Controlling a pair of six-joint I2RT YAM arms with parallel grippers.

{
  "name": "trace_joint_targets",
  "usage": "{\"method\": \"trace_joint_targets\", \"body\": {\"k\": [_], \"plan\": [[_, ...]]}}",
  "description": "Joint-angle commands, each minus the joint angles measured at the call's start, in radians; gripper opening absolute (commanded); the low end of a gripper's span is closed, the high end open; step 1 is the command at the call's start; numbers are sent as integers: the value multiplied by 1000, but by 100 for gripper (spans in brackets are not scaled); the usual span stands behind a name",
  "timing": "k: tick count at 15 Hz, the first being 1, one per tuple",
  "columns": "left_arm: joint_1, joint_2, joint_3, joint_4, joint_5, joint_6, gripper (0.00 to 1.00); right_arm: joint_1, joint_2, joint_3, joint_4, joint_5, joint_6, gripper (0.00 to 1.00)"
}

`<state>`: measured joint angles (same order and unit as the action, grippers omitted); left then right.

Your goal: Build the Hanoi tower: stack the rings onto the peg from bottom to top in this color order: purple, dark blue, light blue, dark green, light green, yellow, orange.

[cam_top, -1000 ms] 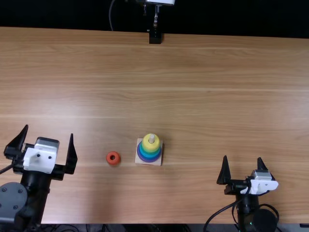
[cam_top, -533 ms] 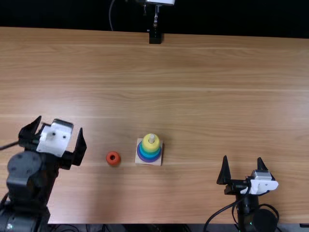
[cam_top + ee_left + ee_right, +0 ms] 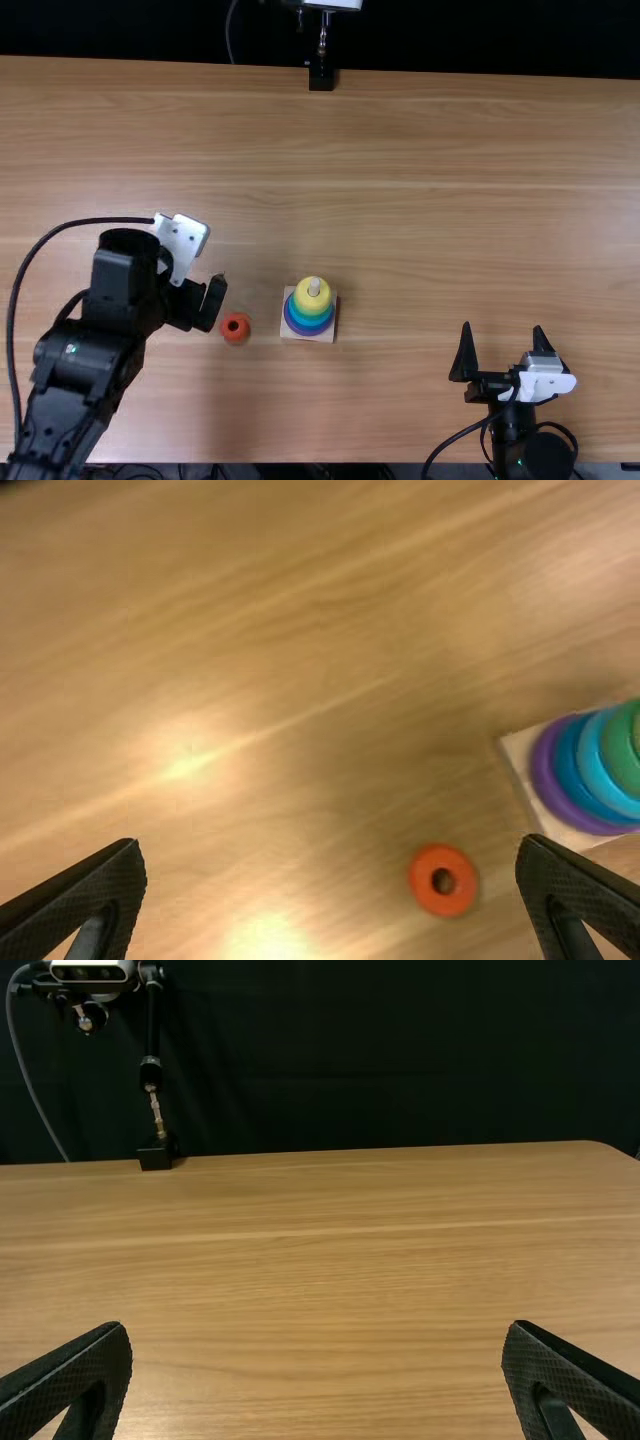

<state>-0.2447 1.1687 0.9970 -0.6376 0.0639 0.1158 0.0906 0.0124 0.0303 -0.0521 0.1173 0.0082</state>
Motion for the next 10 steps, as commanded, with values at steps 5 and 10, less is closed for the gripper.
{"method": "trace_joint_targets", "body": {"k": [5, 10], "plan": [[-44, 181, 57, -43, 36, -64, 100, -2, -12, -15, 5, 8, 1, 100], [-102, 302, 52, -43, 30, -55, 100, -2, -12, -15, 5, 8, 1, 100]]}}
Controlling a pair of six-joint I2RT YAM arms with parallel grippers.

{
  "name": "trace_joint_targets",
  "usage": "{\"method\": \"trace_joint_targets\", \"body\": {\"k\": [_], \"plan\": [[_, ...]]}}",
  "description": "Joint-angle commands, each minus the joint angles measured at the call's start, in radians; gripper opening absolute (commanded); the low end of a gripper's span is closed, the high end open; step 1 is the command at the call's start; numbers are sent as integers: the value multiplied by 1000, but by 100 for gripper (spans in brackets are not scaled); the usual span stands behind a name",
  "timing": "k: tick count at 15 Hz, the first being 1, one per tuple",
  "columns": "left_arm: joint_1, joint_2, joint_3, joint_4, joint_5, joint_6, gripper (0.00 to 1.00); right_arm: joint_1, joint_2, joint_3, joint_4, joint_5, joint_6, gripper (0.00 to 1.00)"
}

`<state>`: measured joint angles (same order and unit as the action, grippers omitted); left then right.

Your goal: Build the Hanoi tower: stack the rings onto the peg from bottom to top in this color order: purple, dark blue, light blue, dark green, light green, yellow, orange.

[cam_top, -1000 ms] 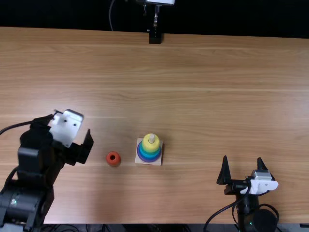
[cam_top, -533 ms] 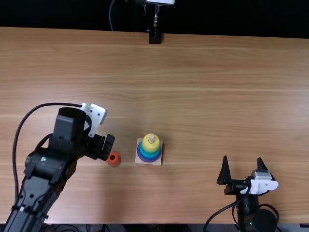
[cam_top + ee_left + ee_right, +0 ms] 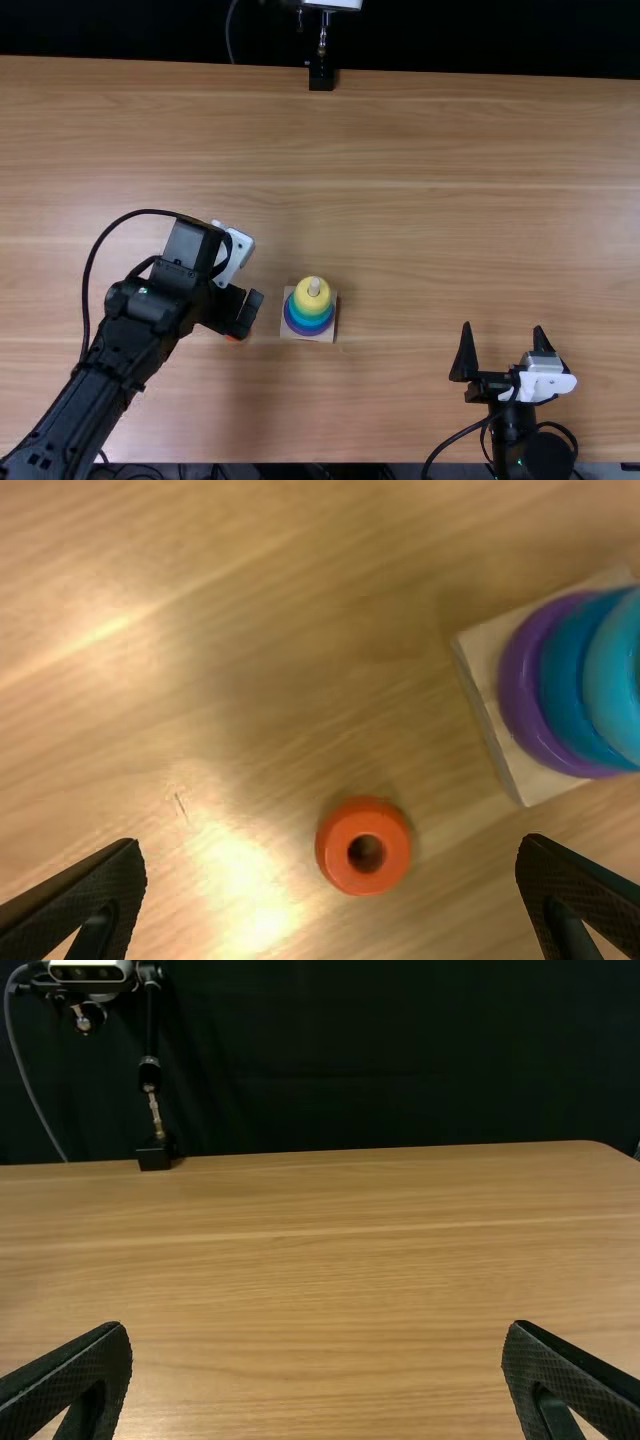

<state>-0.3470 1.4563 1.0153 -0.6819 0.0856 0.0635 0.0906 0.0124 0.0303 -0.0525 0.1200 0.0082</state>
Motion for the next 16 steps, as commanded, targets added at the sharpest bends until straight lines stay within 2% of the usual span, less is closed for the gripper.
{"method": "trace_joint_targets", "body": {"k": [1, 2, 5, 7, 16], "plan": [[-1, 27, 34, -1, 5, -6, 100, -2, -12, -15, 5, 5, 1, 100], [-3, 42, 34, -3, -5, -8, 100, -2, -12, -15, 5, 5, 1, 100], [-10, 105, 32, -3, -8, -3, 100, -2, -12, -15, 5, 5, 1, 100], [-35, 127, 31, -3, -8, -1, 100, -2, -12, -15, 5, 5, 1, 100], [-38, 184, -34, -23, -6, -1, 100, -2, -12, -15, 5, 5, 1, 100]]}}
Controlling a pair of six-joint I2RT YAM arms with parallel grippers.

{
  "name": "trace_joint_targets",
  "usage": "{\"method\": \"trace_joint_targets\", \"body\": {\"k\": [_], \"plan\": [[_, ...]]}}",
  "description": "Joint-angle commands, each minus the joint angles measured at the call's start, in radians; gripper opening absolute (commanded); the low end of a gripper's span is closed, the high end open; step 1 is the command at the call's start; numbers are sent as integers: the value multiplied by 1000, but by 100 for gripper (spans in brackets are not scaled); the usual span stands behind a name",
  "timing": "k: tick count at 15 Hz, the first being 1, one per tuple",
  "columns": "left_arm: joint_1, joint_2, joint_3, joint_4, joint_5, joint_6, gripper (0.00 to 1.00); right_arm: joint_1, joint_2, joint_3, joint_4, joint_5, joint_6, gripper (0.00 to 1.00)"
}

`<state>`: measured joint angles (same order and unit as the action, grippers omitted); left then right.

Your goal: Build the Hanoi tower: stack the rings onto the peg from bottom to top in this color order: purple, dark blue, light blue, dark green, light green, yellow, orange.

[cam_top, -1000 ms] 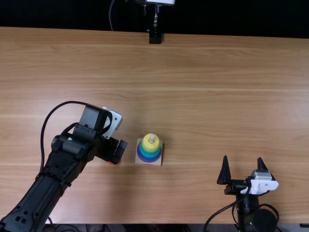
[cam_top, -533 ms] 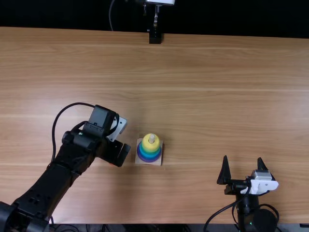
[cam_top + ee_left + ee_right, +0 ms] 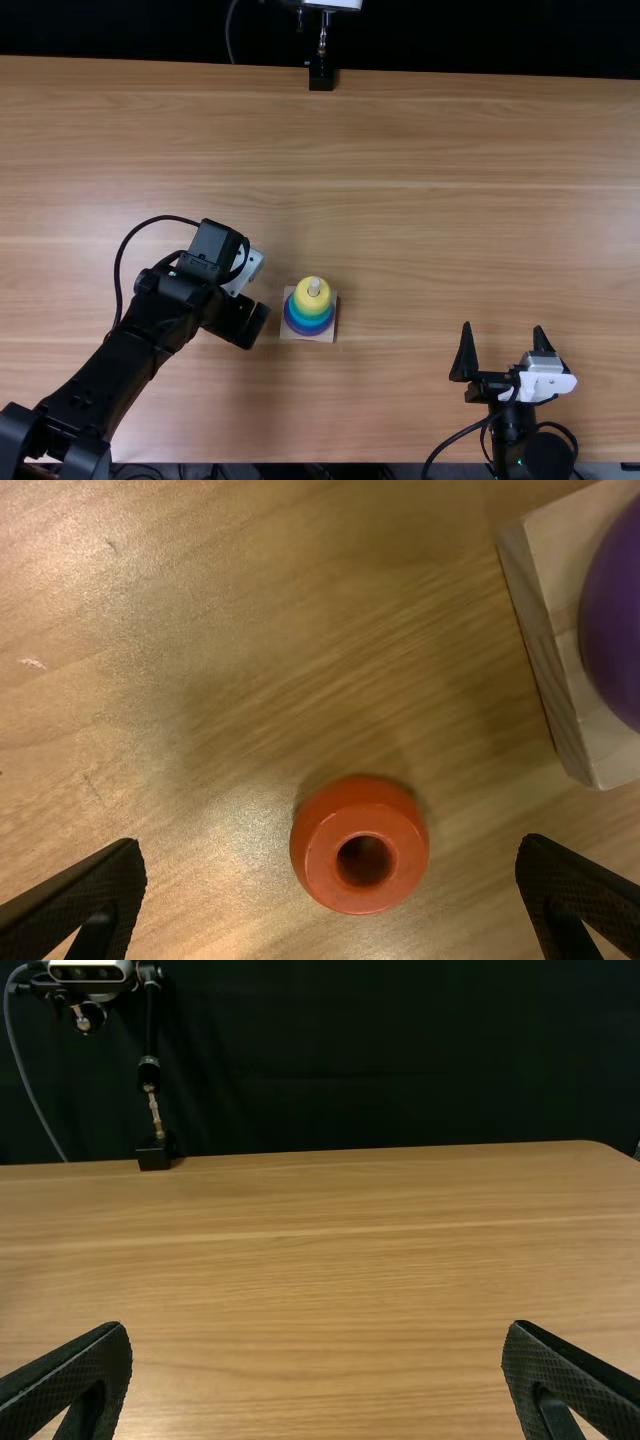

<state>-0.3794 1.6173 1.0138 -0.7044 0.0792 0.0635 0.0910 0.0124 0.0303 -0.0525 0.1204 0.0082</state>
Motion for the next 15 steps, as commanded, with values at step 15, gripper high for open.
{"method": "trace_joint_targets", "body": {"k": [15], "plan": [[-12, 98, -60, -1, 0, 6, 100, -2, -12, -15, 5, 5, 1, 100]]}}
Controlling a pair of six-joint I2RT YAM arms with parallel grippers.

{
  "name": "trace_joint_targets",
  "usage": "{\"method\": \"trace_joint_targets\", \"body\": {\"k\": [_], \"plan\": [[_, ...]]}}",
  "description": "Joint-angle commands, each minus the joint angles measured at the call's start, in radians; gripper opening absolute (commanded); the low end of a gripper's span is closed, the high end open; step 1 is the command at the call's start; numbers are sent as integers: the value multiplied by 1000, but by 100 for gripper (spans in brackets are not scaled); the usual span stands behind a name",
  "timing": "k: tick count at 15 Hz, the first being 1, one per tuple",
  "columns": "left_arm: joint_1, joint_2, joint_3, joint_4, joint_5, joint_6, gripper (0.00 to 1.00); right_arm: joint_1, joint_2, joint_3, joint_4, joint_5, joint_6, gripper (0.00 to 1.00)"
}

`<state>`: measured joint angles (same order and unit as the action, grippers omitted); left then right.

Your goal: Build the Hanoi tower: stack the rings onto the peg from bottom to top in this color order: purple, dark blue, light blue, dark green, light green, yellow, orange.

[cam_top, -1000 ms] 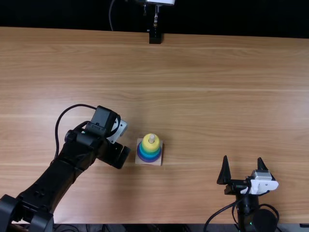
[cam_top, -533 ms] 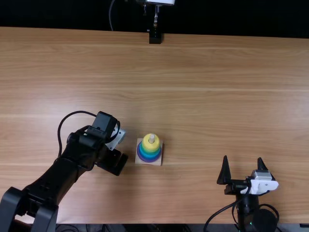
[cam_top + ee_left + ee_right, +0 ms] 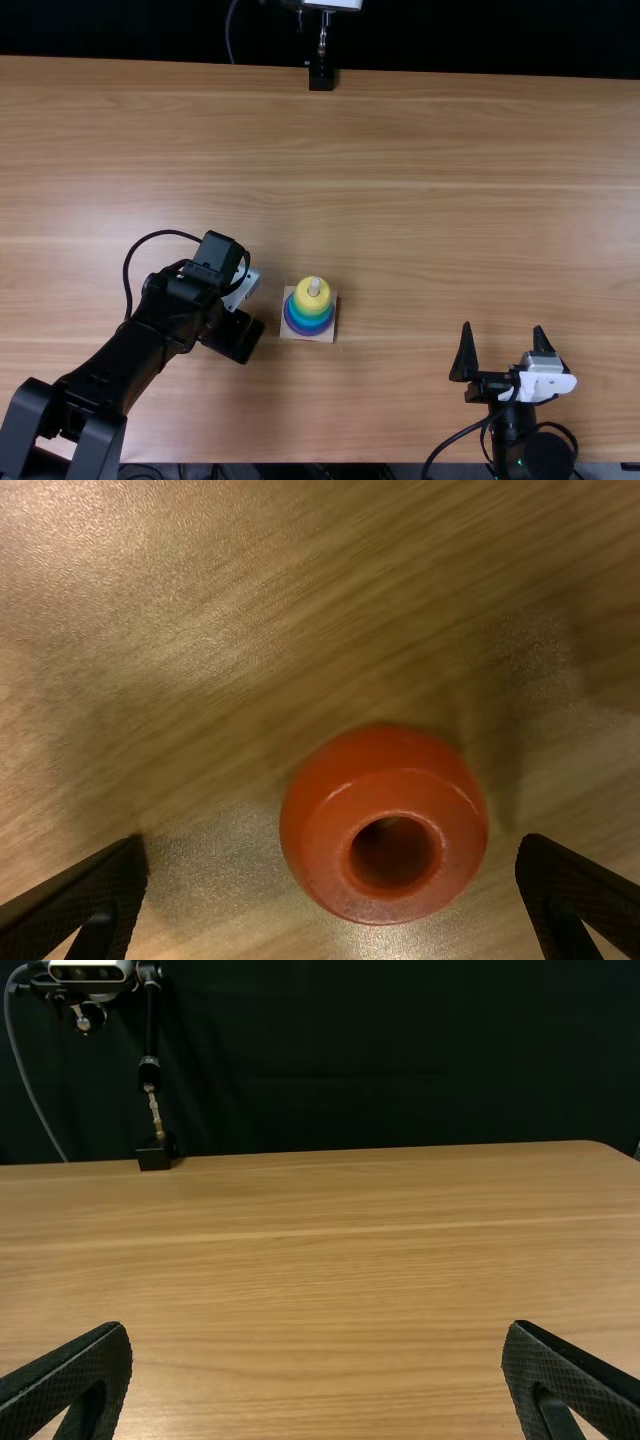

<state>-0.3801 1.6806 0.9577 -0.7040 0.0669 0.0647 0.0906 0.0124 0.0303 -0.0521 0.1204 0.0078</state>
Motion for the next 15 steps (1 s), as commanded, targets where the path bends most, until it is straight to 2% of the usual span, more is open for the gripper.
{"method": "trace_joint_targets", "body": {"k": [1, 7, 8, 9, 11, 12, 13, 15], "plan": [[-11, 37, -2, 1, 12, 5, 100, -2, -12, -15, 5, 5, 1, 100], [-11, 39, 4, 12, 12, 3, 100, -2, -12, -15, 5, 5, 1, 100], [-11, 39, 4, 12, 9, 2, 68, -2, -12, -15, 5, 5, 1, 100], [-11, 39, 4, 10, -3, 0, 44, -2, -12, -15, 5, 5, 1, 100], [-11, 39, -2, 10, -32, -6, 12, -2, -12, -15, 5, 5, 1, 100], [-11, 39, -5, 12, -37, -6, 4, -2, -12, -15, 5, 5, 1, 100], [-9, 39, -7, 12, -37, -6, 2, -2, -12, -15, 5, 5, 1, 100], [-9, 37, -7, 10, -39, -6, 3, -2, -12, -15, 5, 5, 1, 100]]}}
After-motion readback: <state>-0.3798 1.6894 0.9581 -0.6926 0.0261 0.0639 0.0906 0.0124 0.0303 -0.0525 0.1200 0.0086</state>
